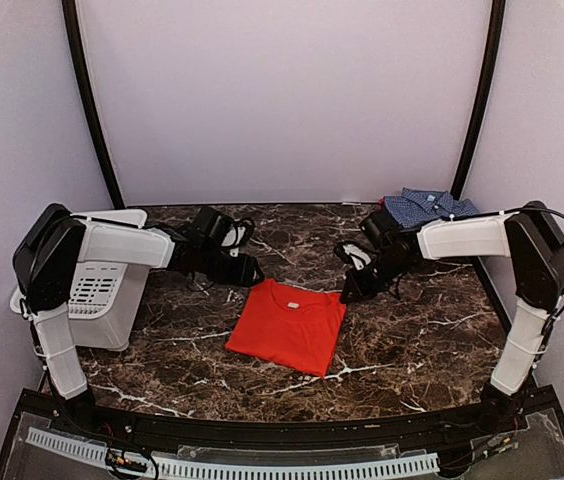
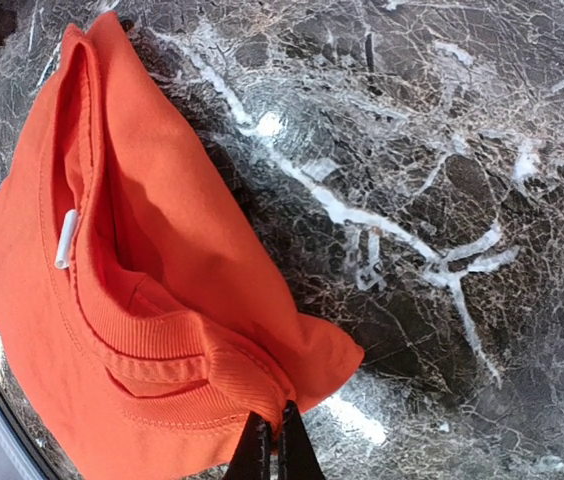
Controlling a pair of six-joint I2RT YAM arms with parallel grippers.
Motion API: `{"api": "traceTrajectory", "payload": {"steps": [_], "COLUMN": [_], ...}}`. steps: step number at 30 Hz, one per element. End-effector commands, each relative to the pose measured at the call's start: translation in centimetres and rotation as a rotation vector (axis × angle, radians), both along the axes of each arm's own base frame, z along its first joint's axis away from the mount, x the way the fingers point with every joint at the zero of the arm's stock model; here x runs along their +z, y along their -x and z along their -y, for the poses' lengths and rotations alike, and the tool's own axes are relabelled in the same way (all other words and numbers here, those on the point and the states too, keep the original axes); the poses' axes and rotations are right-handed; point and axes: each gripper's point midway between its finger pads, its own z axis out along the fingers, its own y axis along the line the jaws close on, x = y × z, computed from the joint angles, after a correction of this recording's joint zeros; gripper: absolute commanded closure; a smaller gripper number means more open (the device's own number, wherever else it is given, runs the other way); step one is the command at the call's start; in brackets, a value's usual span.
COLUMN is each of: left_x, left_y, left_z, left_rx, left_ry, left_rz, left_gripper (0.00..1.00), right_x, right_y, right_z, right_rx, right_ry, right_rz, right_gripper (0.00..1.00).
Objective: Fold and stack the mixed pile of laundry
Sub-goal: Smooth out the square-folded T-shirt at the center of the board.
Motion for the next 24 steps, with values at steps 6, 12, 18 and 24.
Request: {"api": "traceTrajectory", "payload": {"steps": [6, 12, 18, 24], "left_x": [-4.0, -2.6, -3.5, -4.0], "left_y": [-1.2, -1.6, -1.9, -1.9], "left_z": [1.8, 0.7, -1.3, -3.0], "left_rx": [-0.063, -0.017, 0.051, 0.115], "left_ry": [0.014, -0.002, -0.045, -0.041], "left_rz": [-0.04, 0.0, -0.016, -0.035], "left_gripper": [0.61, 0.95, 0.98, 0.68], "right_x": [1.6, 3.4, 1.3, -3.0], "right_y": [-1.8, -2.5, -3.7, -4.9], "right_z": [-0.2, -0.7, -1.1, -0.7], "right_rx": [-0.017, -0.011, -0.004, -0.041], "right_ry": [0.005, -0.022, -0.002, 0.052], "right_rz": [0.06, 0.103, 0.098, 0.046], "right_gripper": [1.0, 1.0, 1.0, 1.0]}}
